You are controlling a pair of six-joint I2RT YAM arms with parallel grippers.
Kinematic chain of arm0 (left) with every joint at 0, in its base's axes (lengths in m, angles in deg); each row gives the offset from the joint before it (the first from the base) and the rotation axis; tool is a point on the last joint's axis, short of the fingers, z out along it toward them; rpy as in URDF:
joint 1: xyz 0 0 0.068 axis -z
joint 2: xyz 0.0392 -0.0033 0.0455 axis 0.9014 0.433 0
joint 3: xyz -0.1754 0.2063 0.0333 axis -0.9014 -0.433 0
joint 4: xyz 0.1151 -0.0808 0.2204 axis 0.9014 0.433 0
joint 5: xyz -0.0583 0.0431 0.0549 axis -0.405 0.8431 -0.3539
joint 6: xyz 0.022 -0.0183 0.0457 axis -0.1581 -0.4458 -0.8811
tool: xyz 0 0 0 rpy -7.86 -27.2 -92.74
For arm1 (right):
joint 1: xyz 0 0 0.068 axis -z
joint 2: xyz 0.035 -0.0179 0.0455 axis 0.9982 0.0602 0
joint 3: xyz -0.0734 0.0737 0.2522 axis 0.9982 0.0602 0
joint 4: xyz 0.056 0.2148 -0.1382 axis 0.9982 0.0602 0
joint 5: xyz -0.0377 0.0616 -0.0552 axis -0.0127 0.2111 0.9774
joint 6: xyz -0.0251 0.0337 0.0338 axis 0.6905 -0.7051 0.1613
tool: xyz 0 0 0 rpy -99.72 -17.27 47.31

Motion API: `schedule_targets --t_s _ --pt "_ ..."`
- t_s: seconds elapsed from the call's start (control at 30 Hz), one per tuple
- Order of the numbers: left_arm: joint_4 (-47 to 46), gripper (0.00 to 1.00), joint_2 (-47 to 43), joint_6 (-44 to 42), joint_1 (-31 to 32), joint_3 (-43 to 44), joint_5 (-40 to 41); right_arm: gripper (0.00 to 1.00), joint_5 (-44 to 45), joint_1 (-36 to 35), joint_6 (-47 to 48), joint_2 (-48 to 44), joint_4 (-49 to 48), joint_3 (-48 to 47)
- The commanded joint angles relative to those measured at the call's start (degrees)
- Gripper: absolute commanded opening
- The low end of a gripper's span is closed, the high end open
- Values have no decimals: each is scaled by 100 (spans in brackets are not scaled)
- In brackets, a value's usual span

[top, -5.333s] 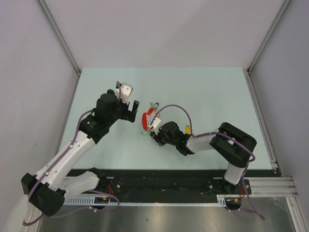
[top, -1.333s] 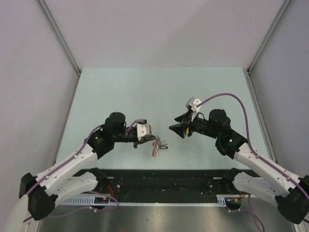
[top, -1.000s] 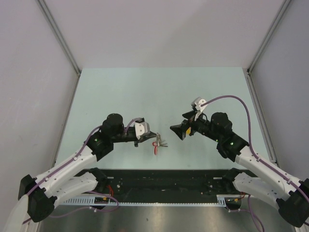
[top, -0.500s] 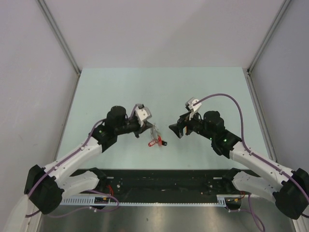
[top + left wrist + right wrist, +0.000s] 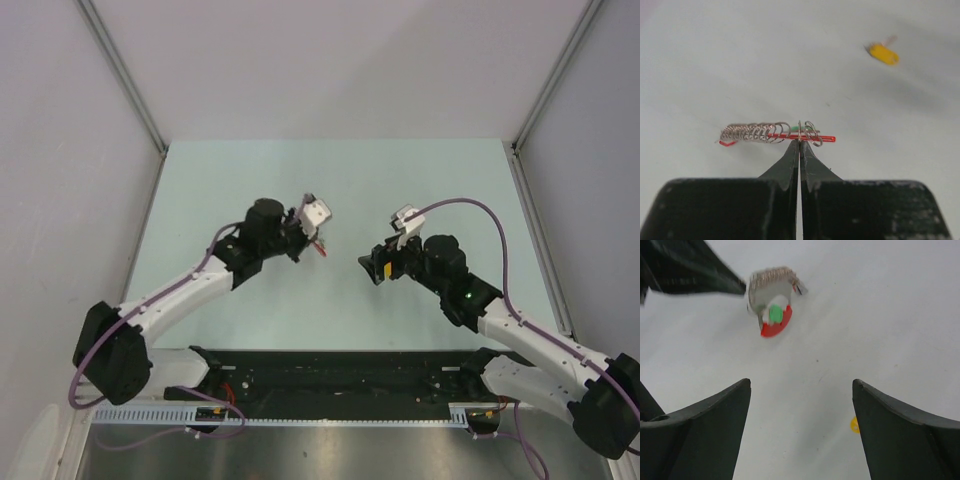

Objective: Put the keys on the keyring

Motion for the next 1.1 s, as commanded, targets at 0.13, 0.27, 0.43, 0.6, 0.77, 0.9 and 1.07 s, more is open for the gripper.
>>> schedule_targets --t_s 0.13,0.27,0.43,0.6,0.77,0.9,1.07 --pt "-189 1 570 413 968 -986 426 86 94 -5 -290 -100 97 268" --pt "-2 1 913 387 1275 -1047 251 85 50 -13 -361 -91 193 365" --pt "331 11 1256 431 1584 -995 418 83 -3 -5 -396 102 264 409" --pt "350 35 1010 650 1707 -925 558 81 -266 -31 -423 444 141 418" --pt "244 56 624 1237 1698 -924 1146 80 -485 -40 -387 691 -70 400" --pt "-141 64 185 2002 1488 -1179 1517 76 -697 -40 -308 1007 -289 304" --pt "-617 68 -290 3041 741 -1793 920 70 -907 -40 -168 1815 -421 23"
